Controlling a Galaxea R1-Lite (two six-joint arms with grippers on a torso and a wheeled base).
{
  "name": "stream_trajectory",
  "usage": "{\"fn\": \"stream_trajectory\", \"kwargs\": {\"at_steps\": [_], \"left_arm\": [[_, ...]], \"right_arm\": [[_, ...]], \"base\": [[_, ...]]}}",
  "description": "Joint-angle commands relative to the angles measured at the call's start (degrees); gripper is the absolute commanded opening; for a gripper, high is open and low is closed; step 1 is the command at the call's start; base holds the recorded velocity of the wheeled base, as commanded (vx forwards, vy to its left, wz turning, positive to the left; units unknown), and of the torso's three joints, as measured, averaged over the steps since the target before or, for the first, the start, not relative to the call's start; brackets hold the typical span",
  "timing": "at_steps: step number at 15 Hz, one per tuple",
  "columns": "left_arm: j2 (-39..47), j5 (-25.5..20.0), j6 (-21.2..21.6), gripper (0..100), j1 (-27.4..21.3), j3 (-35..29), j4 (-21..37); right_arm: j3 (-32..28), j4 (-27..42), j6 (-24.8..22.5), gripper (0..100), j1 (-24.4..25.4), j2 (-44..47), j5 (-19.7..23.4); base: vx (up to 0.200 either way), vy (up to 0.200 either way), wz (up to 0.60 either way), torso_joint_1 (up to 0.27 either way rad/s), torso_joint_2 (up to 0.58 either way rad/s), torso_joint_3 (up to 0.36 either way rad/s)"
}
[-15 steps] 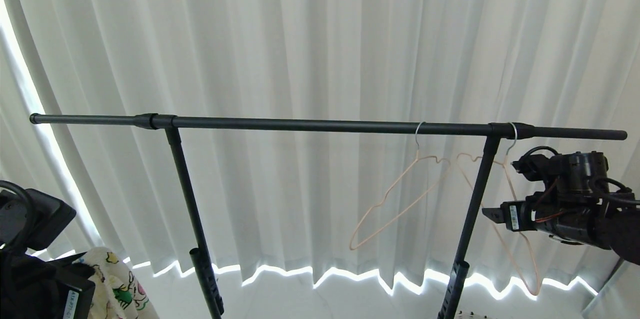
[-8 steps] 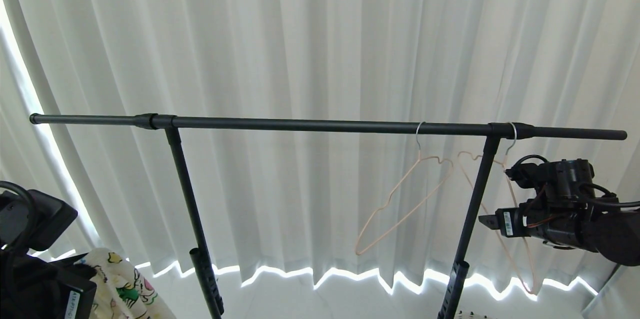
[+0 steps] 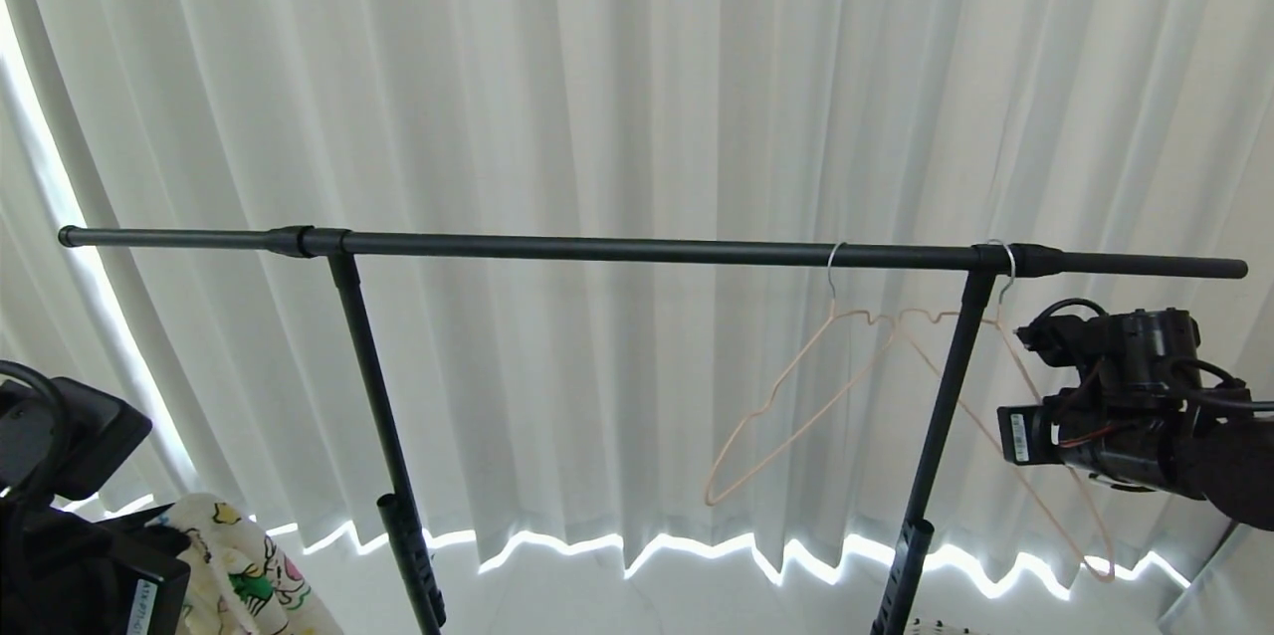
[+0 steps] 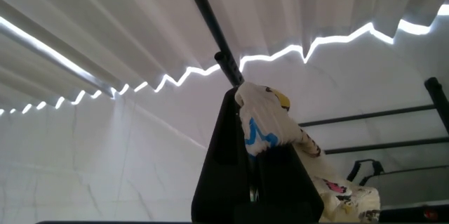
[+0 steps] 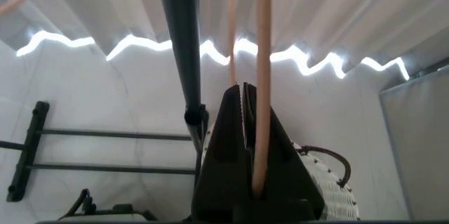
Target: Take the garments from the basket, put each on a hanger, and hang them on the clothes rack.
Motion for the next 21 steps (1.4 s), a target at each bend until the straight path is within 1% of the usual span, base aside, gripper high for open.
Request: {"fn": "stream_trajectory", "kwargs": {"at_steps": [1, 3, 6, 9, 11, 12, 13, 15, 16, 18, 21], "left_arm": [[0.0, 0.0, 0.0, 0, 0.0, 0.0, -0.1], [0.0, 0.1, -0.2, 0, 0.1, 0.0, 0.0], [-0.6, 0.0, -0.2, 0, 2.2, 0.1, 0.0], [-1.2, 0.0, -0.1, 0, 2.6, 0.2, 0.0], [-1.4, 0.1, -0.2, 0, 2.6, 0.4, 0.0], [-1.4, 0.2, -0.2, 0, 2.6, 0.4, 0.0], [-1.4, 0.4, -0.2, 0, 2.7, 0.4, 0.0], [-1.8, 0.7, 0.0, 0, 3.6, 0.5, 0.0], [-2.4, 0.8, 0.3, 0, 3.7, 0.5, 0.0], [-2.8, 1.7, 0.5, 0, 3.7, 0.7, 0.0], [-3.4, 1.7, 0.5, 0, 3.7, 1.5, -0.1]], "right_arm": [[0.1, 0.0, 0.0, 0, 0.0, -2.7, 0.0], [0.9, 0.0, 0.0, 0, 0.0, -4.8, 0.0], [2.6, -0.7, 0.0, 0, 0.0, -8.6, 0.0], [6.6, -6.0, -0.2, 0, 0.0, -10.8, -0.7], [8.9, -6.1, -0.1, 0, 0.0, -12.9, -3.3], [9.8, -6.1, -0.1, 0, 0.0, -14.3, -3.8], [10.2, -6.1, -0.1, 0, 0.0, -15.0, -3.8], [13.1, -6.1, -0.3, 0, 0.0, -19.0, -3.9], [15.5, -6.1, -0.5, 0, 0.0, -21.5, -3.9], [18.6, -5.9, -1.1, 0, 0.0, -25.2, -3.9], [23.1, -5.2, -3.9, 0, 0.0, -31.1, -3.9]], "base": [[0.000, 0.000, 0.00, 0.000, 0.00, 0.000], [0.000, 0.000, 0.00, 0.000, 0.00, 0.000], [0.000, 0.000, 0.00, 0.000, 0.00, 0.000], [0.000, 0.000, 0.00, 0.000, 0.00, 0.000], [0.000, 0.000, 0.00, 0.000, 0.00, 0.000], [0.000, 0.000, 0.00, 0.000, 0.00, 0.000], [0.000, 0.000, 0.00, 0.000, 0.00, 0.000], [0.000, 0.000, 0.00, 0.000, 0.00, 0.000], [0.000, 0.000, 0.00, 0.000, 0.00, 0.000], [-0.200, 0.000, 0.00, 0.005, 0.00, -0.002], [-0.200, 0.000, 0.00, 0.002, 0.00, 0.002]]}}
